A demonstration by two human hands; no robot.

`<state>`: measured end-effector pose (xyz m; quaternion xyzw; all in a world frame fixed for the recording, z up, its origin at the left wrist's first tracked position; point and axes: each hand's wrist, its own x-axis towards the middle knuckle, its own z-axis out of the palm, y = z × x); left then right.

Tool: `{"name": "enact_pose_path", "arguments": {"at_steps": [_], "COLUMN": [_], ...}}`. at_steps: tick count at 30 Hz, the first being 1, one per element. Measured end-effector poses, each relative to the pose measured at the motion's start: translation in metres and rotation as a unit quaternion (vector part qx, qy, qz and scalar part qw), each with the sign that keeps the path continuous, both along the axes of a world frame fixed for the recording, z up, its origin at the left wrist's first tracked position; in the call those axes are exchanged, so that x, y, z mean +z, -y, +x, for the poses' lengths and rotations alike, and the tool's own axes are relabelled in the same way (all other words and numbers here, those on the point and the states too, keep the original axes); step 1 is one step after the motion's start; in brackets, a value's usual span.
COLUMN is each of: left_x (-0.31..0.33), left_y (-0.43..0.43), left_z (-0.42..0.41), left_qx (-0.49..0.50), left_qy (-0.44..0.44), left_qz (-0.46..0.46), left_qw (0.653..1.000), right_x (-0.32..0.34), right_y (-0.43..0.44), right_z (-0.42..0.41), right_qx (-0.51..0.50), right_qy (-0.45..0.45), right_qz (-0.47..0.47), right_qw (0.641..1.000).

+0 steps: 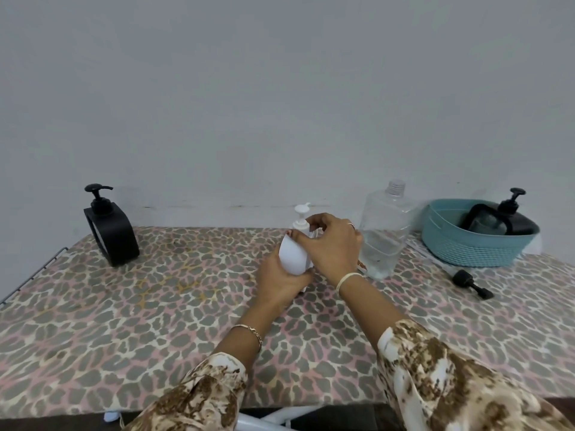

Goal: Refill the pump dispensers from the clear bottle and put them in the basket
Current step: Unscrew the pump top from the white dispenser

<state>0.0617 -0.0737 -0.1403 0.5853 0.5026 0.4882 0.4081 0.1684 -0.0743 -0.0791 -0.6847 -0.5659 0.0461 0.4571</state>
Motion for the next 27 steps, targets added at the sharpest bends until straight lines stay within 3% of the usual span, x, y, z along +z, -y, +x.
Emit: {"name": "enact_pose_path", "arguments": {"at_steps": [8,27], "left_x": [0.000,0.007], "left_y": [-0.004,-0.011], "left_z": [-0.004,-0.019], "left_qx": [-0.022,-0.089], "left_qy": [0.024,0.021], "left_qz": [-0.041,-0.070], "left_qw": [0.999,0.993], "right_x": [0.004,0.006], "right_y": [-0.006,-0.002], "right_z": [0.001,-0.007], "right_qx": [0.029,0.018], "right_qy": [0.037,0.023], "right_qz": [0.007,0.036], "right_qw": [0.999,0.999]}}
